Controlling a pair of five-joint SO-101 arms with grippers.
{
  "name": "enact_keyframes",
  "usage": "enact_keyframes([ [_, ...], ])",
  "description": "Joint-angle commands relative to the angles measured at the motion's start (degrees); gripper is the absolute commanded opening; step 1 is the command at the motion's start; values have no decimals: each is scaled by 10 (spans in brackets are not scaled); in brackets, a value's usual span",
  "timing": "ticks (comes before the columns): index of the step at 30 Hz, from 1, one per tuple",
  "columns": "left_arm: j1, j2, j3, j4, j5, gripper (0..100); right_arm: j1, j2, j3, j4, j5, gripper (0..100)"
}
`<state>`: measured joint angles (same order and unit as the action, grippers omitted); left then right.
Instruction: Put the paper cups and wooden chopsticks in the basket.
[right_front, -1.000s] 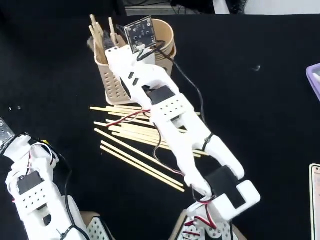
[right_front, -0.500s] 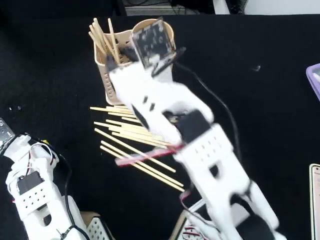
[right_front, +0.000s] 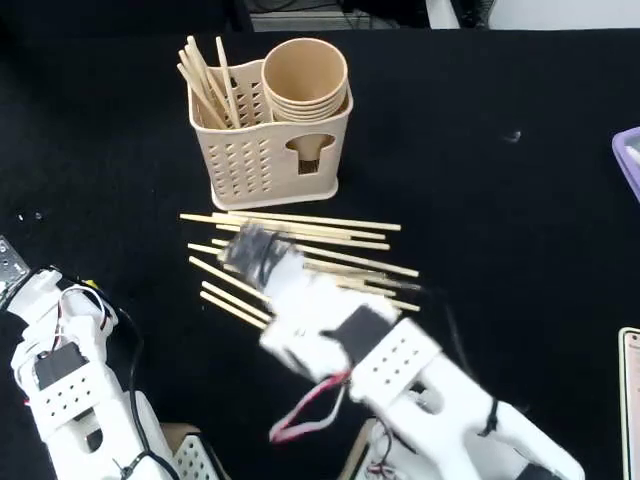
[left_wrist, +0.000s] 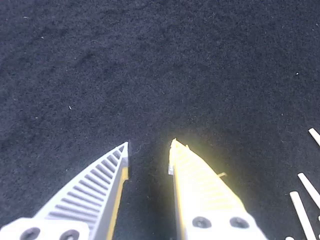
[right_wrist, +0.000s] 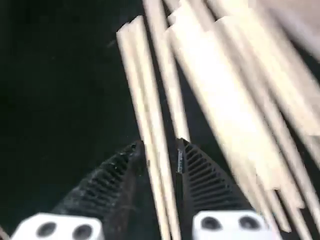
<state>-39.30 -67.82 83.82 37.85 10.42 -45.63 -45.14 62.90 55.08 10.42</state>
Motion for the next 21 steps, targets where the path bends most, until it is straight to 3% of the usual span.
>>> enact_keyframes([
  [1,7,-9,-24,-11,4,145,-27,20,15,-37,8,110],
  [12,7,-9,-24,-11,4,145,-25,179,12,-112,56,110],
  [21,7,-9,-24,-11,4,145,35,298,-57,-114,62,109],
])
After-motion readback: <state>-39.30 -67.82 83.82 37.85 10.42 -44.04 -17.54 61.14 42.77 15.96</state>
